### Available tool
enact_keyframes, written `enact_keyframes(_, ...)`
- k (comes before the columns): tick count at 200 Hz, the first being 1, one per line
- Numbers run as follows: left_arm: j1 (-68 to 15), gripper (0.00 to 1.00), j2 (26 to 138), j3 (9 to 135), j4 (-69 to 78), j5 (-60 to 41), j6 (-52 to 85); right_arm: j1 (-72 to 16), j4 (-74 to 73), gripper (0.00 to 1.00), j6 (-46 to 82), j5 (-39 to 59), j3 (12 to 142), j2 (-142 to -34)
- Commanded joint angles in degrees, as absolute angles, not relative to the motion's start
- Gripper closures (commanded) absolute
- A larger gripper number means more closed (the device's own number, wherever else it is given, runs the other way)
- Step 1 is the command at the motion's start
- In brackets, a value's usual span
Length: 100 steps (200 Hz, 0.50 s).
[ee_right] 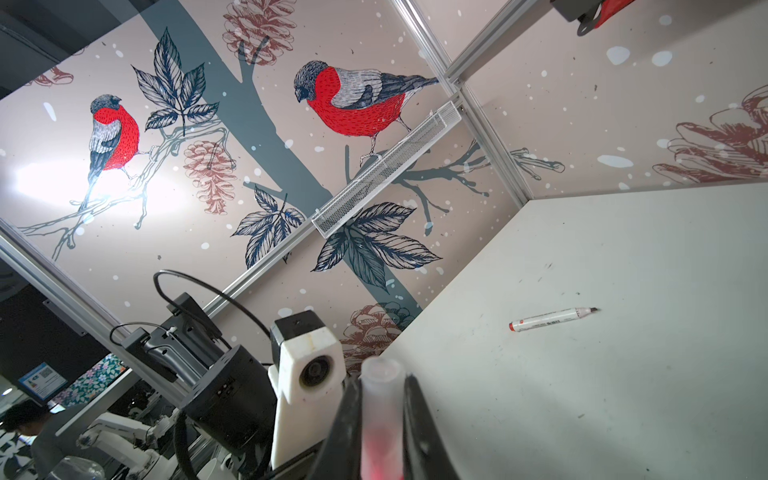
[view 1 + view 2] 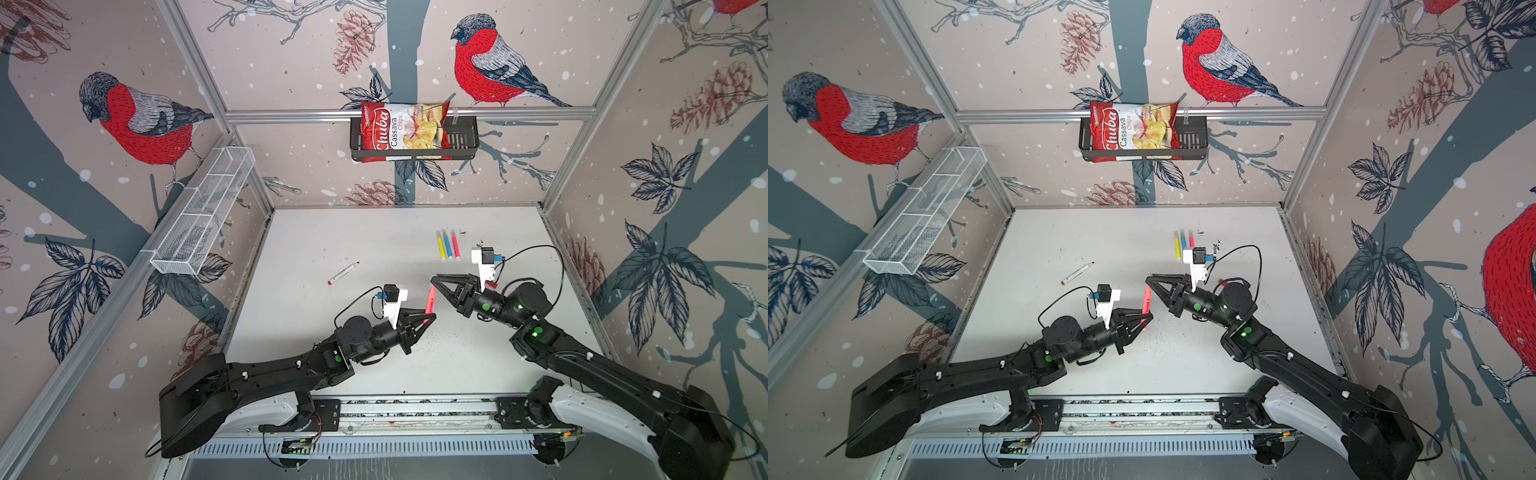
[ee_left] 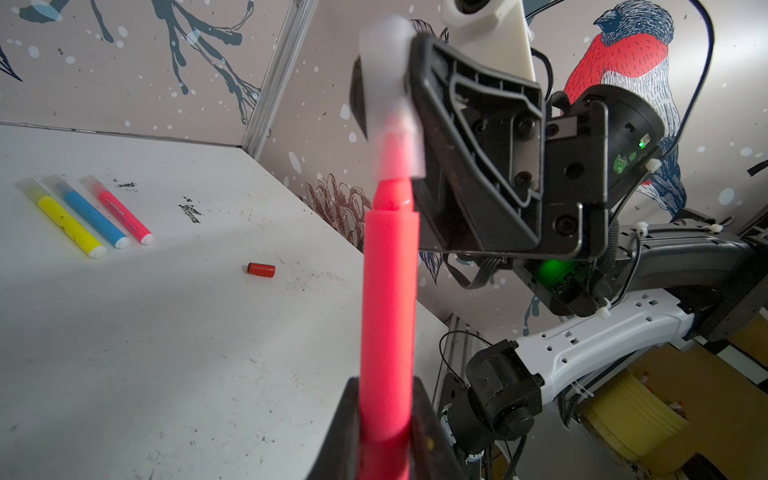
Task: Insert the pens into the pen caps
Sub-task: 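Push the translucent cap down onto the pink highlighter tip with the right gripper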
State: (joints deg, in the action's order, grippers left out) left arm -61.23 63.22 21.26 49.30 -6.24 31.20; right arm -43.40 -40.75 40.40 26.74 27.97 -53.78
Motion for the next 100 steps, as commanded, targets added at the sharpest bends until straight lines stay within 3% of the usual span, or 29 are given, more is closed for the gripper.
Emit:
enact_keyframes(1, -61.3, 0.98, 63.0, 21.8, 53.5, -5.8, 31.6, -44.4, -43.4, 0.87, 39.7, 26.9, 27.1, -53.0)
enact_keyframes(100, -61.2, 0.98, 61.8, 20.2, 58.6, -6.0, 33.9, -46.8, -46.0, 0.88, 39.4, 25.4, 23.4, -53.0)
